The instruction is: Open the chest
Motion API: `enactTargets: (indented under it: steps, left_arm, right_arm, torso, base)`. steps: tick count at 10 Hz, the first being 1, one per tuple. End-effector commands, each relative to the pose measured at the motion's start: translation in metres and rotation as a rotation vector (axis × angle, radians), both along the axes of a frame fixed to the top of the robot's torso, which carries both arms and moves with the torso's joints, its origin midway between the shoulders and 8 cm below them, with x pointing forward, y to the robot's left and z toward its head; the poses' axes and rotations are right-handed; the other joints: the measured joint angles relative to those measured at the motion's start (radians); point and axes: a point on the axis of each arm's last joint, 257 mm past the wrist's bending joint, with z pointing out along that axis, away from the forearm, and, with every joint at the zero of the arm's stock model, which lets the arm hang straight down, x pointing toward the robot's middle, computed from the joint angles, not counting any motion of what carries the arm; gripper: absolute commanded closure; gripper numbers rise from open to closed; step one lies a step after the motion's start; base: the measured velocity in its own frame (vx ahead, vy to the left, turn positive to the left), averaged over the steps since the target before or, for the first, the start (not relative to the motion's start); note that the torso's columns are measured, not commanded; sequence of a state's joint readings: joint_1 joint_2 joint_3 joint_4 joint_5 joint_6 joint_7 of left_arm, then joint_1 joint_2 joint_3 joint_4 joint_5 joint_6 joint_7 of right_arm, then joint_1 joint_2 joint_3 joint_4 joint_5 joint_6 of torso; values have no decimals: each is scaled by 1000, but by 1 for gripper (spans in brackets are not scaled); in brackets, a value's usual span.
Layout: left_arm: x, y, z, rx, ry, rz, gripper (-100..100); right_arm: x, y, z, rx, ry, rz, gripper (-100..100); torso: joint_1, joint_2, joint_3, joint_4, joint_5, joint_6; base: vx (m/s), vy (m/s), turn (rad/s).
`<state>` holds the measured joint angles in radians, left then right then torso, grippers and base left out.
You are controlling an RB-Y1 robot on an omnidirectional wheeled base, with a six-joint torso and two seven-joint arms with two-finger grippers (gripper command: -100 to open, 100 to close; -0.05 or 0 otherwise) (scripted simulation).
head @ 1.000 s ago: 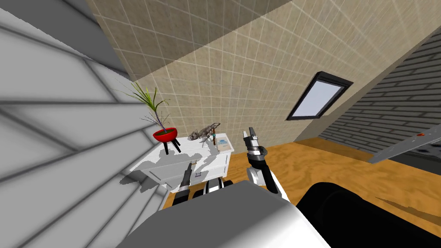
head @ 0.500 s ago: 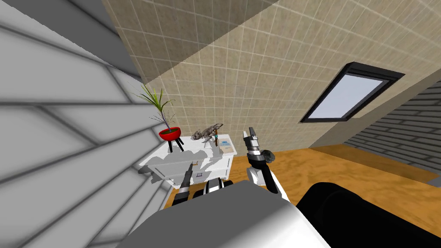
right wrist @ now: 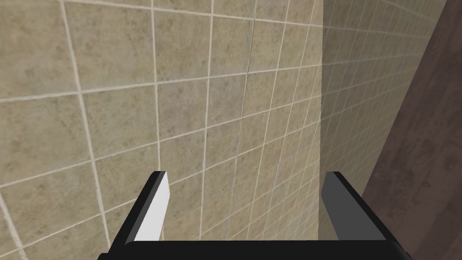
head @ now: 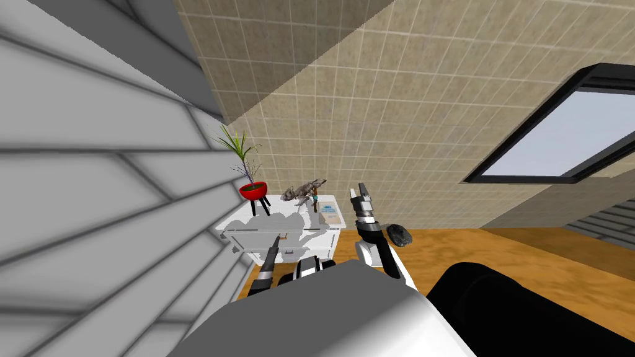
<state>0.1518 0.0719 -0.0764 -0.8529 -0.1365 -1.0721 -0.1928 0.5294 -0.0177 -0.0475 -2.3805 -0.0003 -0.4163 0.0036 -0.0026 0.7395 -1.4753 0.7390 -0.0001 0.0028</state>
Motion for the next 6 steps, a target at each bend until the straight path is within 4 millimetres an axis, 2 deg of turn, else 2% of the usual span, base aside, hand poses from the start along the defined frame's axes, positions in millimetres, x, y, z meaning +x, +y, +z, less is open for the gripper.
enactTargets:
  steps: [1, 3, 6]
  left_arm:
    - [-2, -4, 0, 2, 1, -19, 100]
    - [9, -6, 7, 0, -1, -35, 100]
    - [26, -8, 18, 2, -6, -55, 100]
  right_arm:
    - [0, 0, 0, 0, 0, 0, 0]
    - [0, 0, 0, 0, 0, 0, 0]
    - [0, 0, 0, 0, 0, 0, 0]
  torso:
    - [-1, 0, 0, 0, 0, 0]
    - [2, 5, 3, 1, 0, -1]
    - [-3, 8, 4, 5, -2, 0]
  base:
    - [13, -14, 53]
    - [-133, 8, 2]
    - [-216, 19, 8]
